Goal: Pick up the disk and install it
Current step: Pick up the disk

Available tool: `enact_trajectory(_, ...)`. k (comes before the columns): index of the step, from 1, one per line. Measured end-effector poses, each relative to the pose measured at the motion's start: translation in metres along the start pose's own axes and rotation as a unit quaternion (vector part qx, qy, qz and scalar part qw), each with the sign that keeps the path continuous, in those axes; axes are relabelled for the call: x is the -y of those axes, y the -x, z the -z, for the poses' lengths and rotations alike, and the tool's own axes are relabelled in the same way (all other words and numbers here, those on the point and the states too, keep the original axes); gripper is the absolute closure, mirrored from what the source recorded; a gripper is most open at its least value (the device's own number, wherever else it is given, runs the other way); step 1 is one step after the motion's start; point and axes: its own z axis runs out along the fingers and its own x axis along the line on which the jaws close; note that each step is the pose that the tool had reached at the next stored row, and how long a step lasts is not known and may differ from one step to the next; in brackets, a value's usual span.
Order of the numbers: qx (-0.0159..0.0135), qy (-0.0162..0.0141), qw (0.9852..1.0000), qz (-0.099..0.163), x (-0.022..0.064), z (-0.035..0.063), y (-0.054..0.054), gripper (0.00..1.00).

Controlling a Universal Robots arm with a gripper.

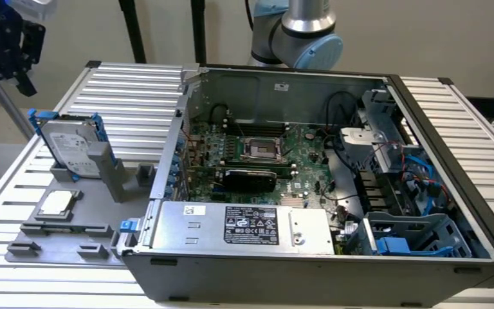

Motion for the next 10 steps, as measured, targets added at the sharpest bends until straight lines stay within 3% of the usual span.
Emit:
enact_trajectory(6, 0.0002, 0.0009, 0.9994, 0.035, 0.002, 0.0, 0.0011, 0.89)
enact_trajectory(10, -0.0001, 0.0013, 0.9982, 0.061, 0.0033, -0.0001, 0.0018, 0.89)
